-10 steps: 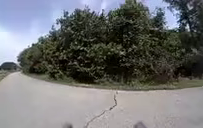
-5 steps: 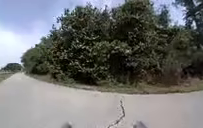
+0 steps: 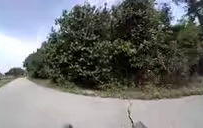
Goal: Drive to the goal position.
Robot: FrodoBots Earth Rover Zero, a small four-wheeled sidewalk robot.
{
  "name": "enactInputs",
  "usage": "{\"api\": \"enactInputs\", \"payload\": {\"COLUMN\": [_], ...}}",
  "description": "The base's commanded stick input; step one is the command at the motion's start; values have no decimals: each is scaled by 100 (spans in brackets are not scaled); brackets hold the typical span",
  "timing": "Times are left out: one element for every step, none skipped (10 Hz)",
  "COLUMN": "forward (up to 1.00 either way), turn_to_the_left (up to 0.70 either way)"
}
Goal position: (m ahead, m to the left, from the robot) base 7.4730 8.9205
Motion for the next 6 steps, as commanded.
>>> {"api": "enactInputs", "payload": {"forward": [0, 0, 0, 0, 0, 0], "turn_to_the_left": [70, 70, 70, 70, 70, 70]}}
